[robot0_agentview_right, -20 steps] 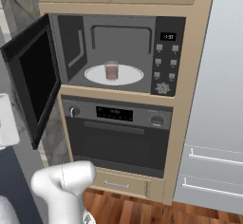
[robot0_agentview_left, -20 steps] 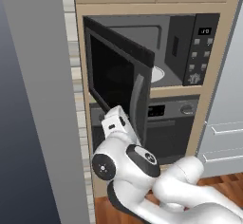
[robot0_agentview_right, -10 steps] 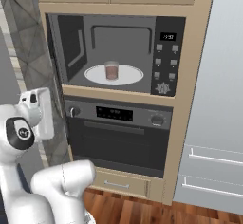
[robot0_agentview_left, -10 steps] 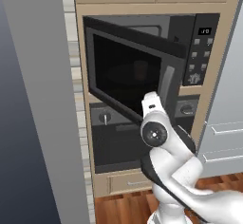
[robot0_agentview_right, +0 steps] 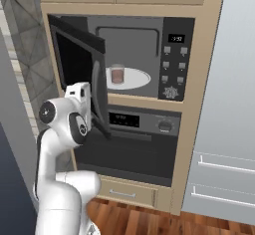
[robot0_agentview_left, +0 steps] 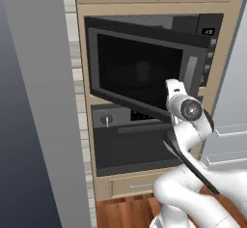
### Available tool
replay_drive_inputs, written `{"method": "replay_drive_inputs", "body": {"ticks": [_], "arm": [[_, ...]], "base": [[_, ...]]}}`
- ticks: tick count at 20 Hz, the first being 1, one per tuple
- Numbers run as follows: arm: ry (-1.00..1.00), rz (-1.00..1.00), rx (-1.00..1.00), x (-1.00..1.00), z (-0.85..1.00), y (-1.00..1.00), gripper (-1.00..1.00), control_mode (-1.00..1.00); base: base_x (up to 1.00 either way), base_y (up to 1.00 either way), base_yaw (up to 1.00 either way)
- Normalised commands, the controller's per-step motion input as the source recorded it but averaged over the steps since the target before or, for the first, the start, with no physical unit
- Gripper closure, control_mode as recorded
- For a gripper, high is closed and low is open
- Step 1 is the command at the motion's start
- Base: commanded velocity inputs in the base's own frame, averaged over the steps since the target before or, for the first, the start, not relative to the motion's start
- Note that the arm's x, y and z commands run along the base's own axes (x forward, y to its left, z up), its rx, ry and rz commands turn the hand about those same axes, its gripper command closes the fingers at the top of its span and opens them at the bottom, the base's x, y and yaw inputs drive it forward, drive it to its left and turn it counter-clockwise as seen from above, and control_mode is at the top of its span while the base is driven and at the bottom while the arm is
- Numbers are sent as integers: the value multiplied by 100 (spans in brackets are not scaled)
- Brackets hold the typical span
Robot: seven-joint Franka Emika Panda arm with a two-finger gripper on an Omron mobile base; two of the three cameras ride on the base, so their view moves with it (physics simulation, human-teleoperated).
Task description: Place the microwavable item in the microwave. Then, close the microwave door and press the start button.
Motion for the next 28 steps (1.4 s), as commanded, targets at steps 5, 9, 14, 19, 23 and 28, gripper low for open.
{"method": "replay_drive_inputs", "body": {"ticks": [5,9,14,19,23,28], "arm": [[0,12,12,92,0,-29,-100,-100],[9,3,8,97,19,-1,-100,-100],[25,0,2,78,52,0,-100,-100],[15,1,0,60,20,-21,-100,-100],[7,4,0,50,20,-33,-100,-100],[1,4,0,50,17,-25,-100,-100]], "base": [[0,0,0],[0,0,0],[0,0,0],[0,0,0],[0,0,0],[0,0,0]]}}
